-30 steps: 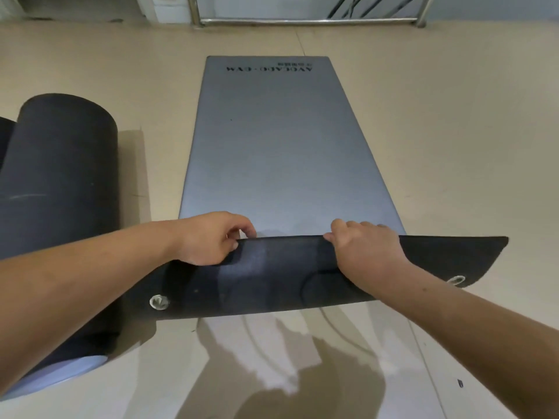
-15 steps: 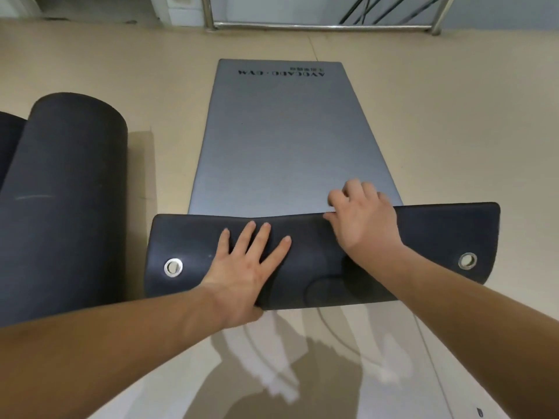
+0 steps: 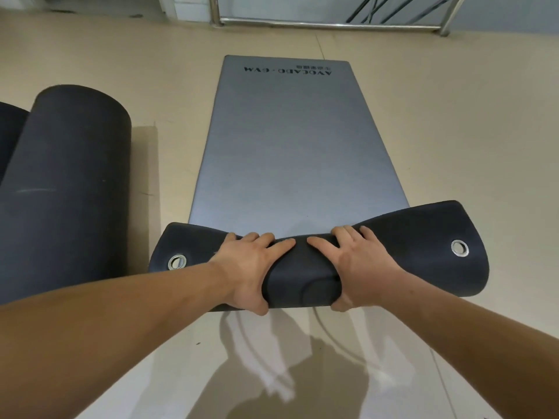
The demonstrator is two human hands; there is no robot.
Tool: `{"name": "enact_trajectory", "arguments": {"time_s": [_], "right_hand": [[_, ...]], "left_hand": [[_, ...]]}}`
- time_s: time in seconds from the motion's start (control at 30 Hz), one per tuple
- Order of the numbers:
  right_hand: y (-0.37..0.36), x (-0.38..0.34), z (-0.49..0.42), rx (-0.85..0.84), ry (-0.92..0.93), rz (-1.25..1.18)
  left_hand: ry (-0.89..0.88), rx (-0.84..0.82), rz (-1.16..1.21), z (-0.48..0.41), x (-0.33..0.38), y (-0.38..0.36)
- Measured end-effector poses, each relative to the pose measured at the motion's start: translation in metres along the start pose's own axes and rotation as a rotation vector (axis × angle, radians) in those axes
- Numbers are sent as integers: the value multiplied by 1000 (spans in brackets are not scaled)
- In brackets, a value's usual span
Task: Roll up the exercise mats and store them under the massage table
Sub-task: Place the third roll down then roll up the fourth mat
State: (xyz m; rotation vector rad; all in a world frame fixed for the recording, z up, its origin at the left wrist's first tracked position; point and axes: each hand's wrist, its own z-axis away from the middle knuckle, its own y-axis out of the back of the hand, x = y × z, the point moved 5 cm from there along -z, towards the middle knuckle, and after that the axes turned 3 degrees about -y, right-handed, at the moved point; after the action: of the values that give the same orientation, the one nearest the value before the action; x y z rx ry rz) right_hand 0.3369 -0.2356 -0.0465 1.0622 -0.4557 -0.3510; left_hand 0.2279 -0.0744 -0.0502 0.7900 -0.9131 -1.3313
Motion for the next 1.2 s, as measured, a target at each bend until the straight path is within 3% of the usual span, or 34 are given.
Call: {"name": "enact_trajectory", "arguments": {"time_s": [0.2,0.33,0.47,0.57,0.7,0.8,0.97,1.07,1.2], "right_hand": [[11,2,27,-50,16,-54],[8,3,44,-272,85,-215],[-11,0,32,-551,77,-463],[-29,-1,17,-689,10,-522],[-31,10,-2,-791,-64,-601],[-22,26,-16,-786,-101,-690],[-9,40,-32,-683,-107,-685],[-3,39,-31,-588,-95,-647],[11,39,-15,-455,-87,-601]], "left_hand": [[-78,-58,177,13,12,12],[-122,-228,337,19,21,12],[-49,-415,531,25,13,-3],[-10,-365,553,31,1,-11],[-51,-76,242,40,-12,13],[-111,117,65,54,10,27],[-6,-49,-170,66,46,-14],[30,-18,-265,56,48,-27],[46,60,-210,39,33,-14]]}}
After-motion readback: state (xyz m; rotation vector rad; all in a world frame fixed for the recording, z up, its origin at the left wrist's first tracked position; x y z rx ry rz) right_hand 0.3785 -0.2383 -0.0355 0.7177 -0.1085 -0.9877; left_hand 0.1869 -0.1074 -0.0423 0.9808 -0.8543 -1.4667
